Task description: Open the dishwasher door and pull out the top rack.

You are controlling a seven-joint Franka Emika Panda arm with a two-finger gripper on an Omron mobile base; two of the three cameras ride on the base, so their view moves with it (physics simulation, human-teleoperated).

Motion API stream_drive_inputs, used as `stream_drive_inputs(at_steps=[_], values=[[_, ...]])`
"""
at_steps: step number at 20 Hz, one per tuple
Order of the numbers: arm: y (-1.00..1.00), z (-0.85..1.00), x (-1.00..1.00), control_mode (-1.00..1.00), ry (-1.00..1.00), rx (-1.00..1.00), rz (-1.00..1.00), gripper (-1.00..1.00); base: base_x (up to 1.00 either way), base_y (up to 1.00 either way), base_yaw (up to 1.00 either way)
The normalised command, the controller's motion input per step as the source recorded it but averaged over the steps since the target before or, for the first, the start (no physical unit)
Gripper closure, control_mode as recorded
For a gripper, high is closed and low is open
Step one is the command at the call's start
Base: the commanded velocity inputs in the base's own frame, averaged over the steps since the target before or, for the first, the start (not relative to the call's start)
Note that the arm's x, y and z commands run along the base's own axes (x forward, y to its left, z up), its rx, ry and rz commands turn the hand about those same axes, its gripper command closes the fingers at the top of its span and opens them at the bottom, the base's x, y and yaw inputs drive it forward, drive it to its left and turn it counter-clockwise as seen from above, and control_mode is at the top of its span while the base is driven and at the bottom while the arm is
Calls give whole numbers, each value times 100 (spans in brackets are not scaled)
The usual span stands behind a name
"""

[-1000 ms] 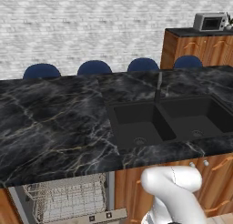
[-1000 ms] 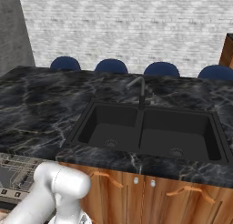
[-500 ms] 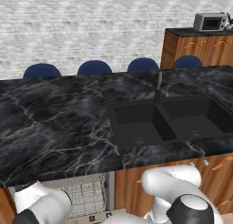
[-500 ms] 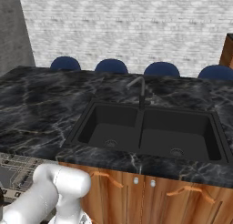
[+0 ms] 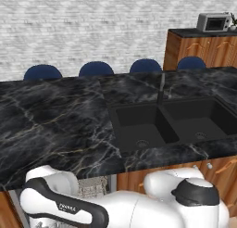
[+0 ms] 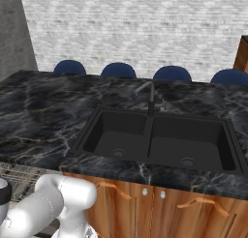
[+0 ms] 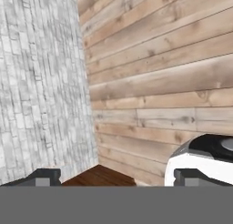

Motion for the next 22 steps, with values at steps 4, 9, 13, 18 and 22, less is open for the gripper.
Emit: stream_drive_inputs(at_steps=[4, 9, 13, 18, 22], values=[[-39, 98, 27, -100, -1, 0, -1, -100, 0, 0, 0], [-67, 90, 38, -100, -3, -1, 0, -100, 0, 0, 0], [-71, 19, 26, -100, -13, -15, 2, -100, 0, 0, 0], [-45, -2, 35, -100, -21, -22, 4, -100, 0, 0, 0], [-38, -3, 54, -100, -17, -14, 1, -100, 0, 0, 0]])
